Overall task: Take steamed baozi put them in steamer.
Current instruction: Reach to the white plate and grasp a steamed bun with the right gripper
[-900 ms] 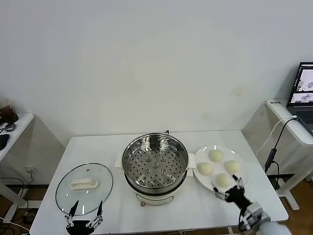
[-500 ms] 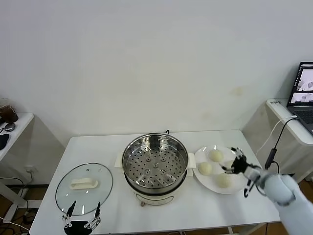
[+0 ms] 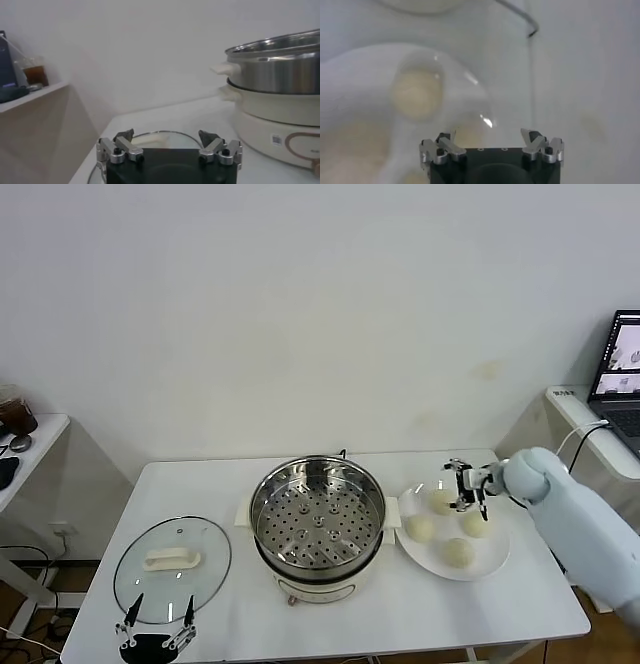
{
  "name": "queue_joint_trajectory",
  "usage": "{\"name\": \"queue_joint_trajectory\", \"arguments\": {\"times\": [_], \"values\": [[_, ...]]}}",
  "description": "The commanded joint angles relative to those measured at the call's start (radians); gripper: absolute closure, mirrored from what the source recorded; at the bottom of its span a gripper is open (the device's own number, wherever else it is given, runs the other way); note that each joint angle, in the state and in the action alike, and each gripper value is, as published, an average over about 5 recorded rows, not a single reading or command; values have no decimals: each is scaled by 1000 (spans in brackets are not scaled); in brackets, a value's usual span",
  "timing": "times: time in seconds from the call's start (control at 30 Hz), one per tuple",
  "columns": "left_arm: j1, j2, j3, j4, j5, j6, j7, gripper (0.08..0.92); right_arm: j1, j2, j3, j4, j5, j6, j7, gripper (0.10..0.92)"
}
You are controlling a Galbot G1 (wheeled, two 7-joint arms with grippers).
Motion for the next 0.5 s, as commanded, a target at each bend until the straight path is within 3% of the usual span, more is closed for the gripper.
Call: {"name": "queue_joint_trajectory", "arguments": {"times": [0.03,0.5], "values": [[0,-1,-8,0,11,0,0,177,192,33,-187,-178,-17,10,-136,203],[-3,0,-35,-1,11,-1,0,177,164,150,-185,-285,-33,30,-43,203]]}}
